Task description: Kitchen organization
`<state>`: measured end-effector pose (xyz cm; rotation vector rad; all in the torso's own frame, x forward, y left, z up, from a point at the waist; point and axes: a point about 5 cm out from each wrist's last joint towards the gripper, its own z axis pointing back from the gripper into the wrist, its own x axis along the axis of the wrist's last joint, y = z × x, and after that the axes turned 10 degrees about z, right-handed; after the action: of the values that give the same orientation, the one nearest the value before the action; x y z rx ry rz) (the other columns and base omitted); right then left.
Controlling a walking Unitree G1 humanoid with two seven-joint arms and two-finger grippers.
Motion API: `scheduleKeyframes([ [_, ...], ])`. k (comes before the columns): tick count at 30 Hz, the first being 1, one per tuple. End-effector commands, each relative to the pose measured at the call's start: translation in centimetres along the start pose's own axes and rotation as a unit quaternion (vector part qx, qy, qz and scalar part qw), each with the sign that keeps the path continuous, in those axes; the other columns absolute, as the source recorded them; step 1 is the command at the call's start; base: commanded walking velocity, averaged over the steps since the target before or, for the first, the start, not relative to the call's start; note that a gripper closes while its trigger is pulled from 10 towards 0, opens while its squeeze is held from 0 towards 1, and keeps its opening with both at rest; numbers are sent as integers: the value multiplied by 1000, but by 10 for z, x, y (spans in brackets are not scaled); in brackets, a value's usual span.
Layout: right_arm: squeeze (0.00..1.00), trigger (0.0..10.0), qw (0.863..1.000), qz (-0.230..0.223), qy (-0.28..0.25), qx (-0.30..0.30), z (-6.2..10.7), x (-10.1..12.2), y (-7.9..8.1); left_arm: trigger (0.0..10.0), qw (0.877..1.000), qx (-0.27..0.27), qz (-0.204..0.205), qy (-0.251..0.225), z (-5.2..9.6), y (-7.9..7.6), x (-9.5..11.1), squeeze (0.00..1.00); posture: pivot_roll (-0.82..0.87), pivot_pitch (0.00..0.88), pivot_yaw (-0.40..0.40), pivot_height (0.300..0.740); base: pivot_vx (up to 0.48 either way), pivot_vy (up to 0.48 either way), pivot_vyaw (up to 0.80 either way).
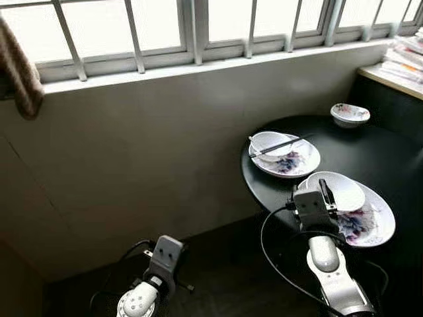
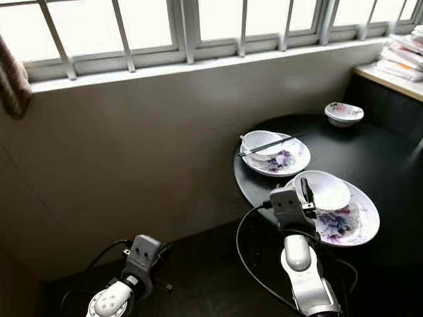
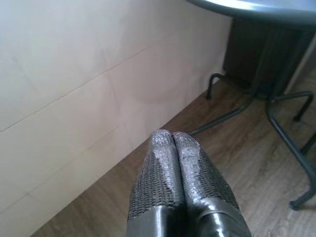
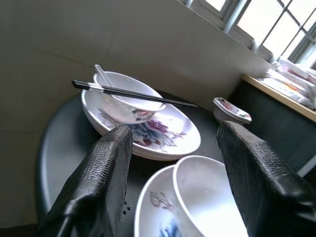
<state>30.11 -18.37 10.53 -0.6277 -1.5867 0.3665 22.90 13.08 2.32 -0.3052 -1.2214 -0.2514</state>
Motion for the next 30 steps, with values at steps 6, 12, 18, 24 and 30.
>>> scheduleKeyframes([
  [6,0,10000,998,-5,59,-20,-9,-19,-13,10000,1000,-4,5,0,-1,-1,0,0,-90,0,20,740,0,0,0],
  [12,0,10000,996,-6,92,-4,-14,-29,-16,10000,1000,-6,6,1,-1,0,-1,0,-89,0,22,740,0,0,-336],
  [18,0,10000,995,2,96,18,-18,-31,-15,10000,1000,-5,6,1,-1,1,0,0,-88,0,22,740,0,0,-800],
  [24,0,10000,997,12,68,43,-24,-25,-16,10000,1000,-5,6,0,-1,1,0,0,-88,0,23,740,0,0,-625],
  [30,0,10000,998,22,39,50,-29,-17,-17,10000,1000,-6,7,0,-1,1,1,0,-87,0,22,740,0,0,0],
])
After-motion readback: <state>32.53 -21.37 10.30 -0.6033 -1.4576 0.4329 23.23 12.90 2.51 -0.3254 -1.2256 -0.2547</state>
